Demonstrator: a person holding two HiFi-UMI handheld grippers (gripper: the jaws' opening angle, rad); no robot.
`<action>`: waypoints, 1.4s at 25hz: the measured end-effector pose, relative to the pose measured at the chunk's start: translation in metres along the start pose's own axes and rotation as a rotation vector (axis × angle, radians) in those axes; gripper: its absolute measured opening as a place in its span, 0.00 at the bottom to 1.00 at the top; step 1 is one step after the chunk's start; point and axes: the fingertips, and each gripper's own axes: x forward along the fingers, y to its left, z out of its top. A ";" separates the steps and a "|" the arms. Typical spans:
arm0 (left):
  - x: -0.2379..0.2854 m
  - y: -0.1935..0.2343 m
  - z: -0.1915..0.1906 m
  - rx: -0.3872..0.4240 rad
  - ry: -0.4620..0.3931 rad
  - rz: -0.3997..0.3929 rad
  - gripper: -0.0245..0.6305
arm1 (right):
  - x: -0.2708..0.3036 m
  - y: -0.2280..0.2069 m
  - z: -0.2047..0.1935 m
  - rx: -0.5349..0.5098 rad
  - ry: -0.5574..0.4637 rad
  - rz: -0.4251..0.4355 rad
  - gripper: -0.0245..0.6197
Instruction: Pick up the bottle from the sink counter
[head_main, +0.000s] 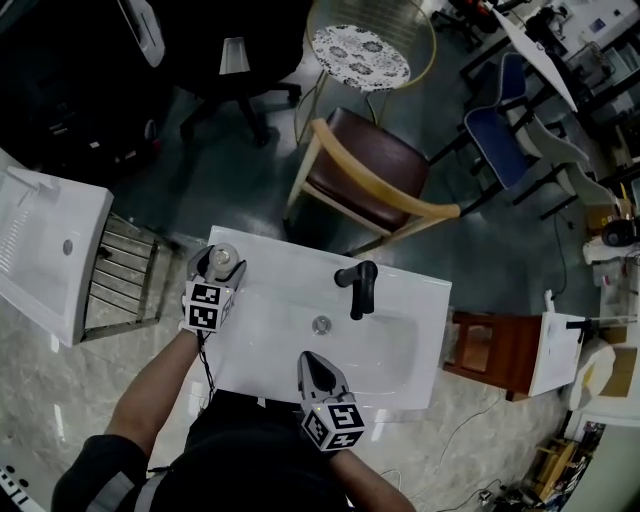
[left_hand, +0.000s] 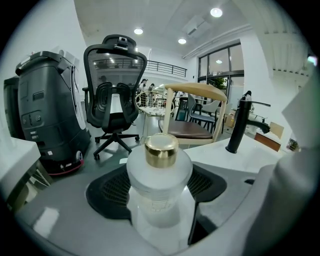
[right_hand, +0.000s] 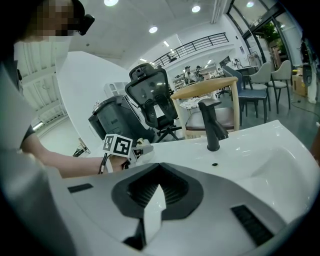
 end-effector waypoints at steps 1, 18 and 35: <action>-0.004 -0.002 0.000 0.001 -0.004 -0.007 0.55 | 0.000 0.002 0.000 -0.003 0.001 0.005 0.05; -0.102 -0.046 0.024 0.018 -0.090 -0.095 0.55 | 0.000 0.027 0.002 -0.043 -0.011 0.089 0.05; -0.193 -0.100 0.022 0.064 -0.102 -0.148 0.55 | -0.012 0.038 0.019 -0.063 -0.077 0.129 0.05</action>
